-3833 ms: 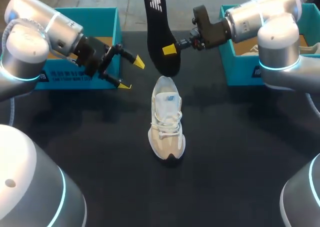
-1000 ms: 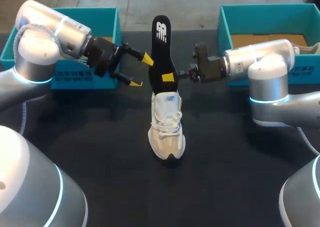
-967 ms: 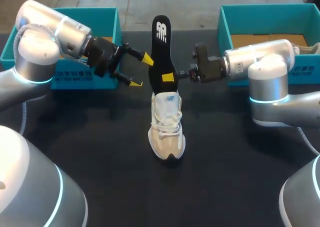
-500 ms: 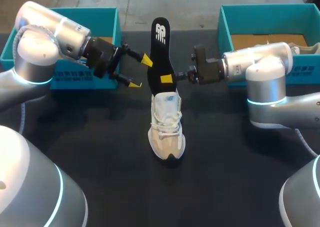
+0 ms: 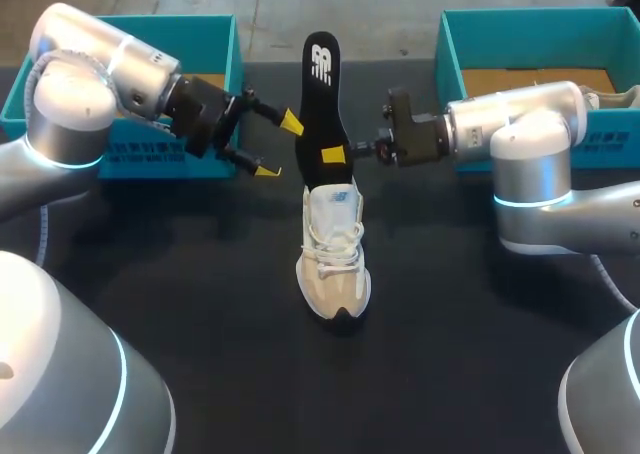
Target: Take the shoe out of the shoebox, open the shoe tongue, remove and reinsert the insole, then place the shoe into the shoebox
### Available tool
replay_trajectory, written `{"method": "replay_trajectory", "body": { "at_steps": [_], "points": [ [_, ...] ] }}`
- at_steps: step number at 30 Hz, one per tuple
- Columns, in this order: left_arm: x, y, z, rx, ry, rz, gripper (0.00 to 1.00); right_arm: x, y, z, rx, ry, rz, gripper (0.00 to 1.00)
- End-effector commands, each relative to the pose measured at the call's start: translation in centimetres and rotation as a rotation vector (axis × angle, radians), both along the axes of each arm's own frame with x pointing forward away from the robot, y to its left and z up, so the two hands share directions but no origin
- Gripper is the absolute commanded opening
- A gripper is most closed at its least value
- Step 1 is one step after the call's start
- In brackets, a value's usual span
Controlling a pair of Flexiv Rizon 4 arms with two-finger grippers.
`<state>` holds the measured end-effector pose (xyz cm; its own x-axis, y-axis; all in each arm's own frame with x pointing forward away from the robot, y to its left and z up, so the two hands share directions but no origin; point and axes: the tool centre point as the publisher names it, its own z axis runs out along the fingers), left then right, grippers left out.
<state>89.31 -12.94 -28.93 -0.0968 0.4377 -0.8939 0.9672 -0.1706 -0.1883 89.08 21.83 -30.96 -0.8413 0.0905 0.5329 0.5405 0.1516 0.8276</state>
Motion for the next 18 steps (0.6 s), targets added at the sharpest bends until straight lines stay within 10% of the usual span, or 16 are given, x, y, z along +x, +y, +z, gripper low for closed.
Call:
{"method": "replay_trajectory", "body": {
  "at_steps": [1, 18],
  "points": [
    [0.1, 0.1, -0.2, -0.001, 0.002, -0.002, 1.00, 0.0, 0.2, -0.1, -0.003, -0.003, -0.007, 0.00],
    [0.3, 0.6, -0.5, -0.001, 0.006, 0.002, 1.00, -0.8, 0.4, -1.4, -0.013, 0.028, -0.008, 0.00]
  ]
}}
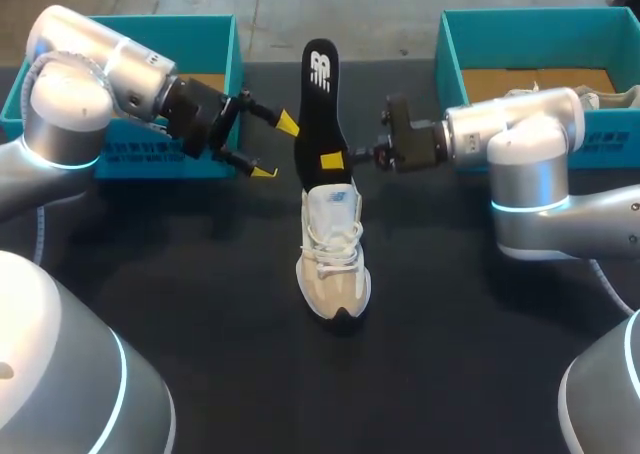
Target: Take the shoe out of the shoebox, open the shoe tongue, remove and reinsert the insole, then place the shoe into the shoebox
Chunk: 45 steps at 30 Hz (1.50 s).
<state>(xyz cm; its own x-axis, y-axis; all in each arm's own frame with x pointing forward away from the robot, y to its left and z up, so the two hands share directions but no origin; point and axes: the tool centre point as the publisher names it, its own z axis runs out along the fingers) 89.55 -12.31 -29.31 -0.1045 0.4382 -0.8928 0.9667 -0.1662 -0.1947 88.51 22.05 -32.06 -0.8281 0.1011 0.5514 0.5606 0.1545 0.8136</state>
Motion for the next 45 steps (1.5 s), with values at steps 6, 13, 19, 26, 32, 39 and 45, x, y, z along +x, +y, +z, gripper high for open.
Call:
{"method": "replay_trajectory", "body": {
  "at_steps": [6, 13, 19, 26, 32, 39, 45],
  "points": [
    [0.1, -0.3, -0.2, -0.005, 0.000, -0.007, 1.00, -1.0, -0.1, -0.5, -0.012, 0.024, -0.007, 0.00],
    [-0.1, -0.4, -0.4, -0.006, 0.006, -0.012, 1.00, -1.7, -0.3, -0.9, -0.019, 0.050, -0.003, 0.00],
    [-0.2, -0.4, -0.4, -0.005, 0.006, -0.011, 1.00, -2.3, -0.4, -1.6, -0.021, 0.078, 0.009, 0.00],
    [-0.4, -0.4, -0.4, -0.002, 0.007, -0.011, 1.00, -2.8, -0.5, -2.2, -0.021, 0.105, 0.012, 0.00],
    [-0.5, -0.5, -0.3, 0.000, 0.005, -0.015, 1.00, -3.4, -0.5, -2.6, -0.022, 0.125, 0.017, 0.00],
    [-0.5, -0.8, -0.3, 0.001, 0.005, -0.021, 1.00, -4.2, -0.4, -3.0, -0.024, 0.146, 0.020, 0.00],
    [-0.5, -0.8, -0.3, 0.003, 0.007, -0.025, 1.00, -3.8, -0.2, -2.6, -0.032, 0.139, 0.019, 0.00]
  ]
}}
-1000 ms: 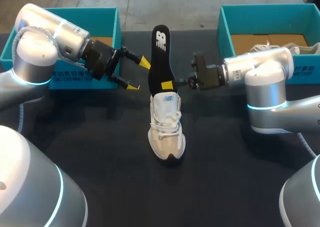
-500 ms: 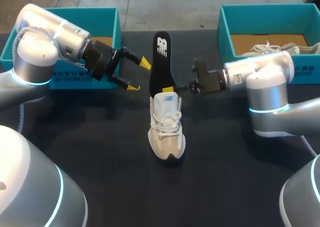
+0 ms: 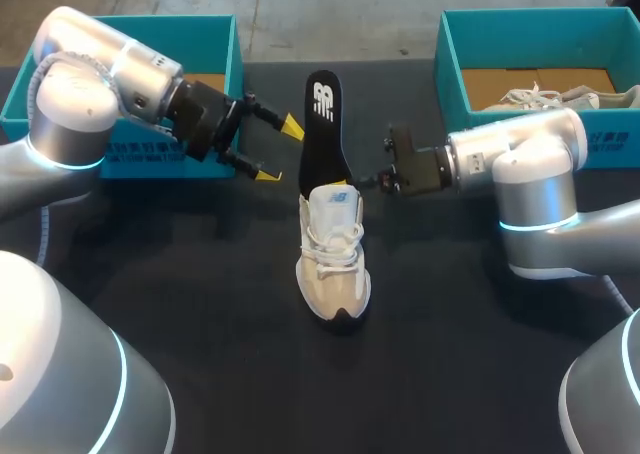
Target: Take the shoe out of the shoebox, open the shoe tongue, remove and reinsert the insole, then place the shoe into the shoebox
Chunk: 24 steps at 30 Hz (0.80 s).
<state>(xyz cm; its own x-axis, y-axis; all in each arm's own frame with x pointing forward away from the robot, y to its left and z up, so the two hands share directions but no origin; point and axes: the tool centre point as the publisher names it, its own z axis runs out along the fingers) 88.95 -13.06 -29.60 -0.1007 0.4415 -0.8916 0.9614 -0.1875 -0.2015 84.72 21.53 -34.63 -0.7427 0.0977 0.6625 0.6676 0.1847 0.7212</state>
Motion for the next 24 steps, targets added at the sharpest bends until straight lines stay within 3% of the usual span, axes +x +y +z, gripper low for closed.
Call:
{"method": "replay_trajectory", "body": {
  "at_steps": [1, 2, 3, 4, 17, 24],
  "points": [
    [0.1, -0.1, -0.1, 0.002, 0.000, -0.002, 1.00, 0.0, 0.3, 0.0, -0.011, -0.005, -0.002, 0.00],
    [0.1, -0.1, -0.1, 0.002, 0.000, -0.002, 1.00, 0.0, 0.3, 0.0, -0.012, -0.006, -0.001, 0.02],
    [0.1, -0.1, -0.1, 0.001, 0.001, -0.002, 1.00, 0.2, 0.2, 0.1, -0.013, -0.007, -0.001, 0.18],
    [0.1, -0.1, -0.1, 0.001, 0.001, -0.003, 1.00, 0.2, 0.3, 0.2, -0.015, -0.009, -0.001, 0.22],
    [0.3, 0.1, -0.2, -0.004, 0.004, -0.001, 1.00, 0.8, 0.2, 1.0, -0.035, -0.039, -0.003, 0.24],
    [0.3, 0.4, -0.3, -0.005, 0.006, 0.001, 1.00, 2.2, 0.4, 1.9, -0.037, -0.068, 0.003, 0.22]
  ]
}}
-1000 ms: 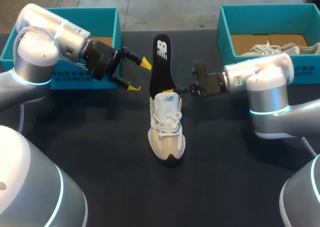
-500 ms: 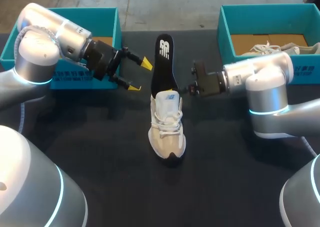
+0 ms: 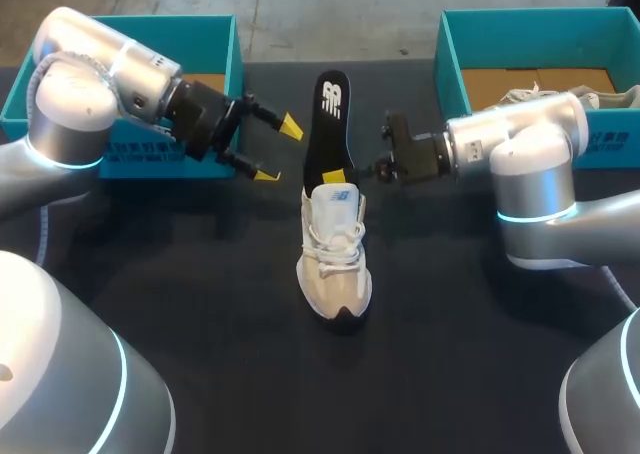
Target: Take the shoe out of the shoebox, open the shoe tongue, remove and reinsert the insole, then place the shoe into the shoebox
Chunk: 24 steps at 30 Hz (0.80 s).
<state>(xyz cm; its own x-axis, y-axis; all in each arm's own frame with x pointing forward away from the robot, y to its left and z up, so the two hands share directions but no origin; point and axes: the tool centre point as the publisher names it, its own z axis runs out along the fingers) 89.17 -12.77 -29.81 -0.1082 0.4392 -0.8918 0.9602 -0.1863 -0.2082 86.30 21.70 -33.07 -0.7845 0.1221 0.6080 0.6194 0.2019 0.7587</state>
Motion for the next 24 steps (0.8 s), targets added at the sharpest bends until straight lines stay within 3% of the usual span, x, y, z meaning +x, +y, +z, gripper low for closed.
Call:
{"method": "replay_trajectory", "body": {
  "at_steps": [1, 4, 6, 8, 11, 24],
  "points": [
    [0.0, 0.2, 0.0, -0.002, -0.002, -0.001, 1.00, 0.8, 0.3, 0.5, -0.008, -0.005, 0.013, 0.22],
    [0.1, 0.3, 0.0, -0.001, -0.003, 0.002, 1.00, 1.3, 0.4, 0.7, -0.008, -0.011, 0.023, 0.20],
    [0.1, 0.4, 0.0, 0.000, -0.003, 0.002, 1.00, 1.4, 0.3, 0.5, -0.006, -0.011, 0.028, 0.15],
    [0.1, 0.4, 0.0, 0.000, -0.004, 0.002, 1.00, 1.4, 0.3, 0.5, -0.005, -0.009, 0.031, 0.04],
    [0.0, 0.4, 0.0, 0.000, -0.003, 0.003, 1.00, 1.2, 0.1, -0.1, 0.004, -0.001, 0.032, 0.00],
    [0.0, 0.3, 0.1, 0.002, -0.006, 0.001, 1.00, -1.2, 0.4, -1.6, 0.032, 0.050, 0.030, 0.00]
  ]
}}
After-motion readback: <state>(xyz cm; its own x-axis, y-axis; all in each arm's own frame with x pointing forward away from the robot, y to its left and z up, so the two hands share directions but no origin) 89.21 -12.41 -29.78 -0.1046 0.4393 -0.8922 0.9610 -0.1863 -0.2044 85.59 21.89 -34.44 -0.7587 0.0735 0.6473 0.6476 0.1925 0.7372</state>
